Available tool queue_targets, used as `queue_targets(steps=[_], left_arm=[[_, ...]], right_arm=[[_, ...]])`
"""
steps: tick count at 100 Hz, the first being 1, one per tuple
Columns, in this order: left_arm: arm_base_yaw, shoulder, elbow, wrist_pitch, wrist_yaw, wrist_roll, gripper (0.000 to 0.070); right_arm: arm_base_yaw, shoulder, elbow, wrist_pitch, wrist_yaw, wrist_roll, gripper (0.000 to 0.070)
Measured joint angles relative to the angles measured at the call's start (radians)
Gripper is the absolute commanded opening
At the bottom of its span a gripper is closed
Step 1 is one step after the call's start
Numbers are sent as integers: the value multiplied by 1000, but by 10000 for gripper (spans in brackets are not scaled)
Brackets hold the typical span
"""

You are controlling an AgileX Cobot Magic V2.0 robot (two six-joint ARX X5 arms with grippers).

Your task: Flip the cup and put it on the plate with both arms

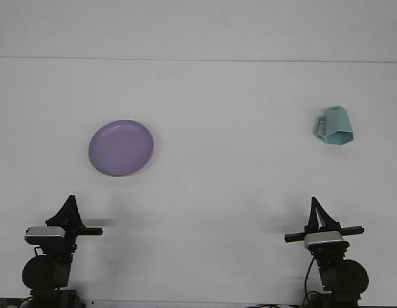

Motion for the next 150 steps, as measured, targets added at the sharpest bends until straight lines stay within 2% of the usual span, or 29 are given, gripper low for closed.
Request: queue_targets(steps=[87,110,120,134,150], left_arm=[[0,0,0,0,0,-2,15],[0,0,0,0,0,-2,15],[0,0,0,0,0,-3,15],[0,0,0,0,0,-21,15],[0,0,0,0,0,-29,15]], right_arm=[[0,0,0,0,-1,2,0],[0,0,0,16,0,85,0],[0,0,0,21,4,156,0],[0,0,4,71,111,291,0],[0,49,109,-24,272,335,0]])
